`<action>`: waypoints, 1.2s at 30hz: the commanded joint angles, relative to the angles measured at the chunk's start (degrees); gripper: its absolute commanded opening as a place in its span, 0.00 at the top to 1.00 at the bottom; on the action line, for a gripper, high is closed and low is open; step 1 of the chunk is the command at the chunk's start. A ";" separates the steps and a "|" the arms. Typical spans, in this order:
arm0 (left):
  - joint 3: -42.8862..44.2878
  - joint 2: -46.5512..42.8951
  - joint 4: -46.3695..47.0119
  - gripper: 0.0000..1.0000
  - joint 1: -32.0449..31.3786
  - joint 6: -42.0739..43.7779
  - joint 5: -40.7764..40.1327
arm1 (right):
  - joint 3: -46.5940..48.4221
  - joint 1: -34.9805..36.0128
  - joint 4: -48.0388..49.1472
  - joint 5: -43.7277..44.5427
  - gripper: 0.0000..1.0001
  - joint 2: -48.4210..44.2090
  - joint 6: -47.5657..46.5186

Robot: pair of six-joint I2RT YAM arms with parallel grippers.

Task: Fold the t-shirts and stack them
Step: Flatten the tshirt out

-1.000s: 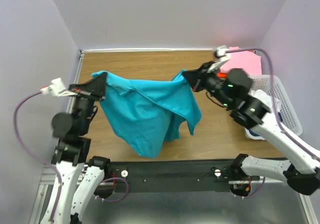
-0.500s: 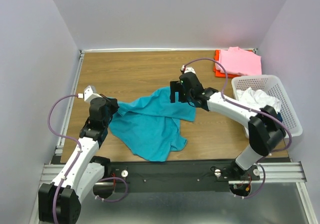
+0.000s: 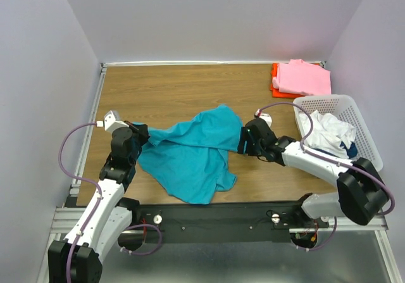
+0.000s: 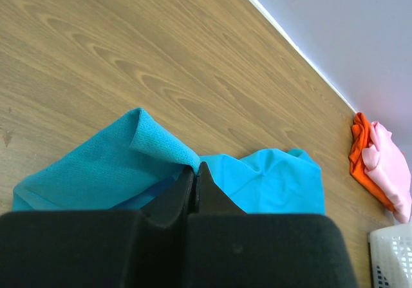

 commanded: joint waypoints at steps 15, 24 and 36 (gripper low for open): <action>-0.98 -1.15 0.70 1.00 0.22 1.23 -2.83 | 6.93 -0.03 0.16 0.80 0.62 16.65 3.61; 1.47 -1.85 -0.88 1.00 0.22 1.40 -4.50 | 6.92 -0.03 0.52 2.64 0.99 8.49 2.04; 23.96 -7.38 -4.31 1.00 0.22 6.15 -4.23 | 21.24 -0.03 0.34 8.44 0.99 -18.83 -7.19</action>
